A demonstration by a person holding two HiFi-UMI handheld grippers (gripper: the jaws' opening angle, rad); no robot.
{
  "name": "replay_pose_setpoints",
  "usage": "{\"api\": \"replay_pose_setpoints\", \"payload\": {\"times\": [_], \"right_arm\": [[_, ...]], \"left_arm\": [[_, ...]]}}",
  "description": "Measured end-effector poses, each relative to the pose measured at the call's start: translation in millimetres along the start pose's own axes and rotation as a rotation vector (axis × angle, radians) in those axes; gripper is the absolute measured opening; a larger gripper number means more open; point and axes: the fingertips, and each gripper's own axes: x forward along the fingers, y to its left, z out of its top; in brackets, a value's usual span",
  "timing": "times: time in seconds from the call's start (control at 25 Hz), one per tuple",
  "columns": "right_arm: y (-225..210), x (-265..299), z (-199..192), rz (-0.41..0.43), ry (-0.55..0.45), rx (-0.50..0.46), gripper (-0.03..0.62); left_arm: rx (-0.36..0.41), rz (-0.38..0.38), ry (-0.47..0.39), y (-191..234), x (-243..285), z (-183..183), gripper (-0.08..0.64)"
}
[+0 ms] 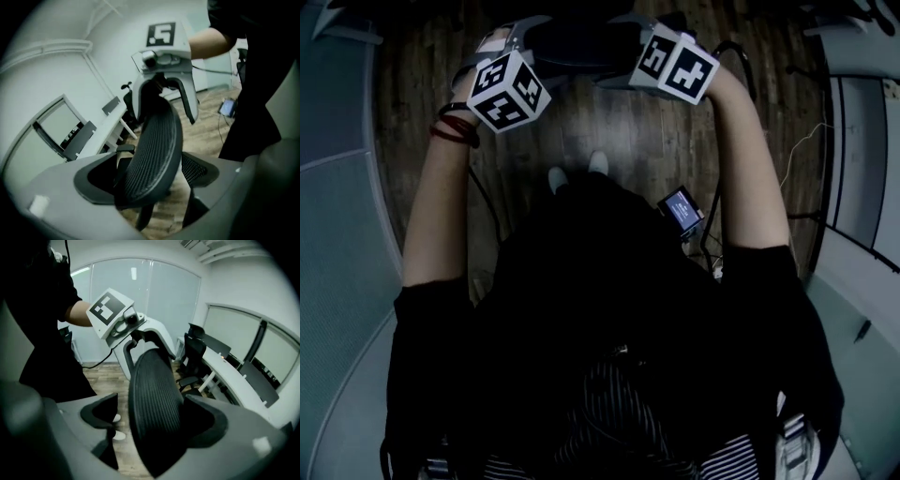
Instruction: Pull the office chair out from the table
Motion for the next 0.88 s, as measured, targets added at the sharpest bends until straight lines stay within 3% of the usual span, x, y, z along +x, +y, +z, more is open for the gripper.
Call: {"api": "replay_pose_setpoints", "payload": {"times": [0.12, 0.24, 0.28, 0.32, 0.36, 0.4, 0.44, 0.52, 0.64, 0.88], "right_arm": [[12, -31, 28, -0.089, -0.153, 0.078, 0.443], [15, -70, 58, -0.193, -0.331, 0.177, 0.42], [16, -81, 67, -0.229, -0.383, 0.21, 0.38], [16, -92, 76, -0.268, -0.437, 0.249, 0.303], [14, -104, 84, -0.307, -0.494, 0.3, 0.183], [12, -115, 91, -0.345, -0.554, 0.362, 0.058], [12, -124, 97, -0.376, -0.614, 0.428, 0.002], [15, -136, 105, -0.412, -0.716, 0.529, 0.0], [12, -152, 100, -0.458, -0.794, 0.616, 0.0], [12, -156, 93, -0.507, -0.785, 0.652, 0.0]], "left_arm": [[-0.204, 0.089, -0.215, 4, -44, 26, 0.341], [-0.456, 0.133, -0.447, 11, -89, 49, 0.067], [-0.565, 0.144, -0.523, 15, -103, 52, 0.025], [-0.679, 0.155, -0.595, 20, -116, 54, 0.004], [-0.782, 0.165, -0.659, 25, -127, 54, 0.003], [-0.86, 0.174, -0.709, 29, -136, 55, 0.003], [-0.907, 0.182, -0.745, 31, -145, 55, 0.003], [-0.93, 0.19, -0.787, 29, -156, 60, 0.003], [-0.894, 0.179, -0.808, 27, -161, 79, 0.003], [-0.857, 0.186, -0.778, 21, -158, 87, 0.003]]}}
